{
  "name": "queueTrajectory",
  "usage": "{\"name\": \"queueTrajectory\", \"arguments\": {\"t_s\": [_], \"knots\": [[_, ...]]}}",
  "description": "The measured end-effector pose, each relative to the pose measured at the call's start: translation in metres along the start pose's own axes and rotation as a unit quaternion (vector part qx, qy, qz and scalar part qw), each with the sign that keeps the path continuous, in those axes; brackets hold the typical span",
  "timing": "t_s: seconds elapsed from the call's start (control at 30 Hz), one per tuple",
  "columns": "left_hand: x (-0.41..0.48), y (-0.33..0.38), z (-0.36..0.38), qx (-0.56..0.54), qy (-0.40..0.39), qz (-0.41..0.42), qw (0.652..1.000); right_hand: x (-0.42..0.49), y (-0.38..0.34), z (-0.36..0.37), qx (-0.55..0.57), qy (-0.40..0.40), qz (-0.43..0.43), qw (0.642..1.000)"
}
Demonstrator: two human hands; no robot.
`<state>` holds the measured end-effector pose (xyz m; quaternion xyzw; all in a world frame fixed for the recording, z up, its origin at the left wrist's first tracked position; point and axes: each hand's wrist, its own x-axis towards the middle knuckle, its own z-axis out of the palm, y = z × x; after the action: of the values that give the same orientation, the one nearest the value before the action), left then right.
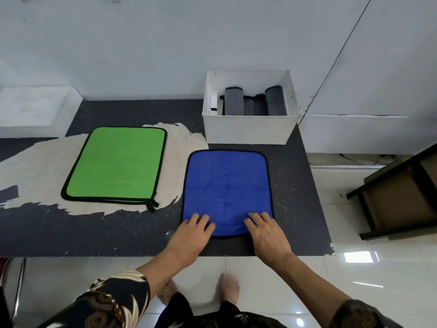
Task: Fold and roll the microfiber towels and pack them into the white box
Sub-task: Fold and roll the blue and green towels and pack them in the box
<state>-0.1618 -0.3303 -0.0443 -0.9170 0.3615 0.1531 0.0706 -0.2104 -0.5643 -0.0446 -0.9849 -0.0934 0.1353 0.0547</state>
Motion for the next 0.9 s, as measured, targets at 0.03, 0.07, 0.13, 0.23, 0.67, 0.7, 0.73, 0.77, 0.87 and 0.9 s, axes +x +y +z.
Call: {"name": "queueTrajectory", "arguments": {"t_s": [0.03, 0.07, 0.13, 0.23, 0.67, 0.7, 0.73, 0.77, 0.87, 0.9], "knots": [[0.001, 0.002, -0.001, 0.007, -0.002, -0.019, 1.000, 0.000, -0.003, -0.002, -0.004, 0.000, 0.005, 1.000], [0.003, 0.004, -0.003, 0.006, -0.002, -0.040, 0.999, 0.002, -0.006, -0.003, -0.004, 0.001, 0.013, 1.000], [0.006, 0.003, -0.008, -0.012, 0.000, -0.083, 0.996, 0.003, -0.012, -0.006, -0.004, 0.003, 0.039, 0.999], [0.009, -0.006, -0.012, -0.056, 0.040, -0.117, 0.991, 0.006, -0.014, -0.007, -0.014, 0.014, 0.076, 0.997], [-0.014, -0.043, 0.004, -0.096, 0.107, -0.028, 0.989, -0.005, 0.011, 0.006, -0.006, 0.066, 0.120, 0.991], [-0.016, -0.043, 0.005, -0.094, 0.098, -0.030, 0.990, -0.006, 0.012, 0.007, -0.004, 0.071, 0.123, 0.990], [-0.019, -0.045, 0.008, -0.093, 0.089, -0.032, 0.991, -0.007, 0.012, 0.008, 0.000, 0.075, 0.126, 0.989], [-0.021, -0.045, 0.010, -0.095, 0.077, -0.032, 0.992, -0.009, 0.012, 0.008, 0.006, 0.078, 0.129, 0.989], [-0.029, -0.043, 0.014, -0.108, 0.051, -0.025, 0.993, -0.015, 0.010, 0.007, 0.017, 0.075, 0.139, 0.987], [-0.031, -0.042, 0.015, -0.115, 0.047, -0.018, 0.992, -0.017, 0.010, 0.007, 0.022, 0.072, 0.143, 0.987]]}}
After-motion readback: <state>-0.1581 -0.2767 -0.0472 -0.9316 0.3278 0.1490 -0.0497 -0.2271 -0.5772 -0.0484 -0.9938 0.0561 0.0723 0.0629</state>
